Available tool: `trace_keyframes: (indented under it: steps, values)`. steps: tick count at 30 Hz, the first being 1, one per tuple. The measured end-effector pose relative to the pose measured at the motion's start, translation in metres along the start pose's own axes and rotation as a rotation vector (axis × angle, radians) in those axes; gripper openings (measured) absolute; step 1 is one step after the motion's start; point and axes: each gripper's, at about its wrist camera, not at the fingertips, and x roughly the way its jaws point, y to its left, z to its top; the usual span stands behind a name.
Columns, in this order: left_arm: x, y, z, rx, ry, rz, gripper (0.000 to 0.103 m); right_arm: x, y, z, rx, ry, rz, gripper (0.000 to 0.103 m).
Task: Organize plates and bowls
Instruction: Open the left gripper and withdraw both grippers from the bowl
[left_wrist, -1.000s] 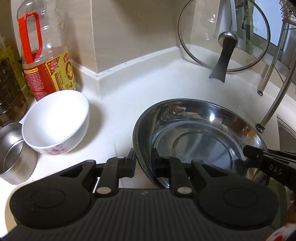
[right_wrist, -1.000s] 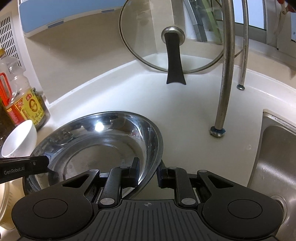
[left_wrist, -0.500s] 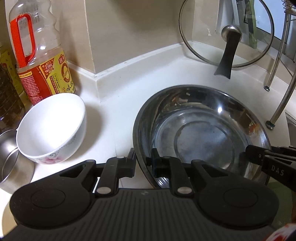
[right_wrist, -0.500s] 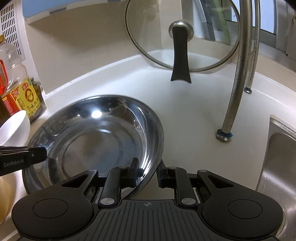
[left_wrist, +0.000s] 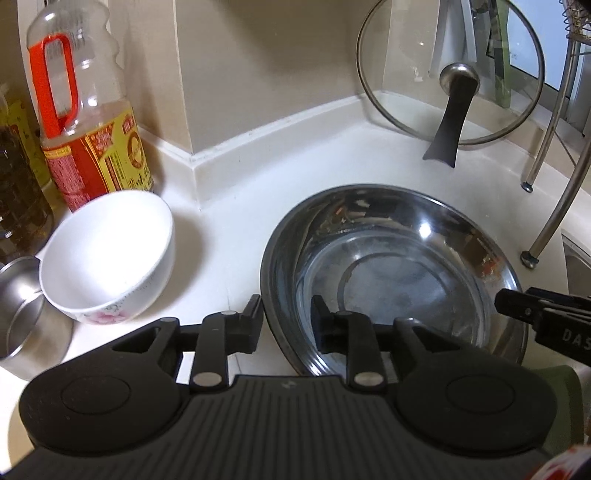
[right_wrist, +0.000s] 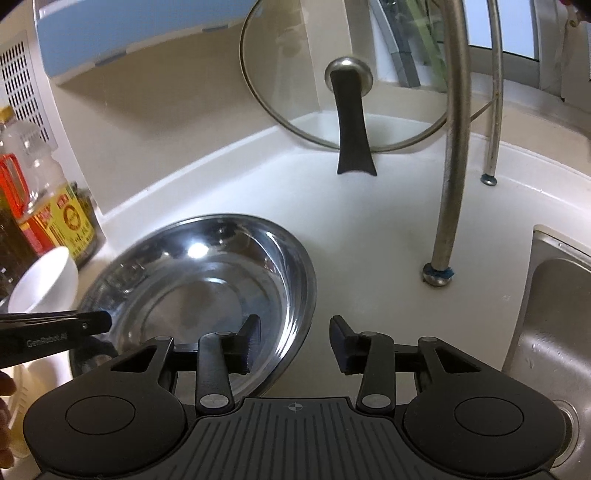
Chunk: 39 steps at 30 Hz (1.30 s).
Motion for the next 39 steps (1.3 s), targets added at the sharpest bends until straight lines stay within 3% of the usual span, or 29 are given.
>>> trace_keyframes:
  steps: [15,28,39]
  values:
    - [-0.077,-0.014,-0.017,0.002,-0.054,-0.009,0.028,-0.072,-0.009,-0.023,0.04,-0.011,0.1,0.047]
    - [-0.161,-0.035,-0.087,-0.007,-0.033,-0.014,0.028,-0.145,-0.026,-0.072,0.009,0.02,0.152,0.048]
    - [-0.199,-0.049,-0.136,-0.036,0.024,-0.006,0.028,-0.183,-0.038,-0.112,-0.008,0.076,0.163,0.048]
